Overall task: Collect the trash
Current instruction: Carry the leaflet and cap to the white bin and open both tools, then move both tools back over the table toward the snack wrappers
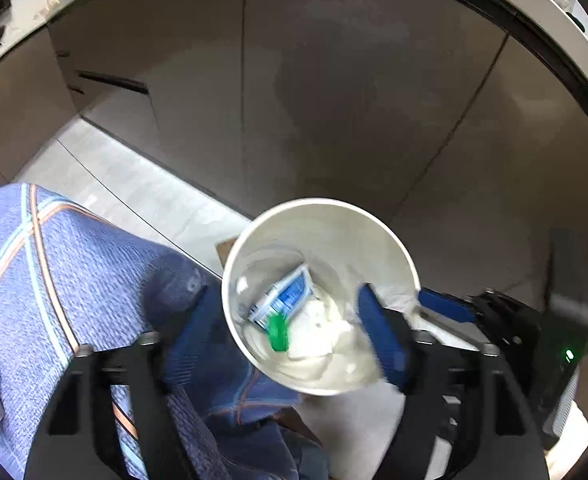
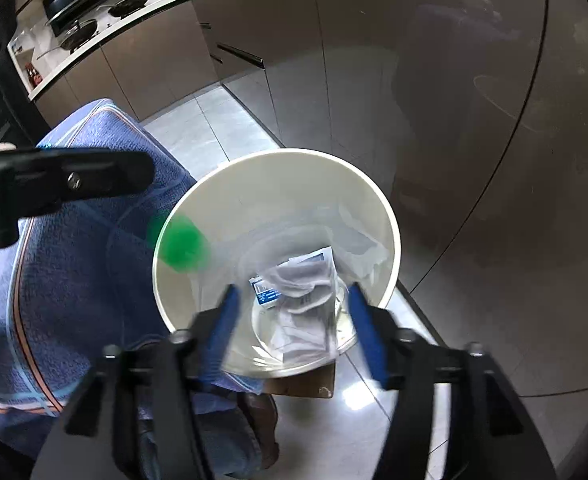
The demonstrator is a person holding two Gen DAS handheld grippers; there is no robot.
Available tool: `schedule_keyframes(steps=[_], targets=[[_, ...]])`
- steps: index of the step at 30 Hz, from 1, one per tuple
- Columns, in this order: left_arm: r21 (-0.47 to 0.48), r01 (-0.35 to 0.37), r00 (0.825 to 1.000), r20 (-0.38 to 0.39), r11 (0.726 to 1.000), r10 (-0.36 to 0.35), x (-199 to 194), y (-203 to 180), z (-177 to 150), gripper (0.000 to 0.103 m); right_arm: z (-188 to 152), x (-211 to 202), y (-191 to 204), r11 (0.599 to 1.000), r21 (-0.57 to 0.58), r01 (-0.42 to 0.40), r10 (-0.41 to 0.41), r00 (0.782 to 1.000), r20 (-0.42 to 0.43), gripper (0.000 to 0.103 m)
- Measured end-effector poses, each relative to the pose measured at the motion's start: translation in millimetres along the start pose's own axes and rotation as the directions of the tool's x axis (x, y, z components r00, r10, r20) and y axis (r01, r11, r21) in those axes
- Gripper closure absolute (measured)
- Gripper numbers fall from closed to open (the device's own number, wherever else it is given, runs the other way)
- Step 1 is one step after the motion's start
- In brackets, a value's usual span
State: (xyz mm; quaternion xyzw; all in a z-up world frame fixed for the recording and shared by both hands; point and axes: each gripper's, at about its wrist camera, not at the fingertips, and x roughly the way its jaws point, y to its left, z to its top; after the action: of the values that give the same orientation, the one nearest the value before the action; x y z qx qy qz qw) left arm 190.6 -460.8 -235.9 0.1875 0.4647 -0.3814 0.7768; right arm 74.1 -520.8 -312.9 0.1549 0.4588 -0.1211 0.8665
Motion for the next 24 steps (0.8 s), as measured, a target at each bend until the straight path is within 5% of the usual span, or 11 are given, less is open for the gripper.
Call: schedule_keyframes(steps=[5,10,24], targets=[[-0.008,-0.027,1.0,0.004,1.0,0.027,3.8,1.8,3.3,0.01,-4.9,-2.1,0.0,1.0,-0.023,0.001,-0.001,1.0,0.009,0.023],[-0.028,-0.041,0.999,-0.003,0.999,0.041,5.6,5.8,2.0,0.008,-10.5,-6.6,-5.6,1.0,-0.016,-0.006,0.007,1.0,0.018,0.006],[-0.059,-0.038,0.997,0.06,0.998,0.041,-35.9,11.9,3.9,0.008,-2.2,-31.9,6.8,1.0,-0.028,-0.011,0.012,0.999,0.051,0.003]])
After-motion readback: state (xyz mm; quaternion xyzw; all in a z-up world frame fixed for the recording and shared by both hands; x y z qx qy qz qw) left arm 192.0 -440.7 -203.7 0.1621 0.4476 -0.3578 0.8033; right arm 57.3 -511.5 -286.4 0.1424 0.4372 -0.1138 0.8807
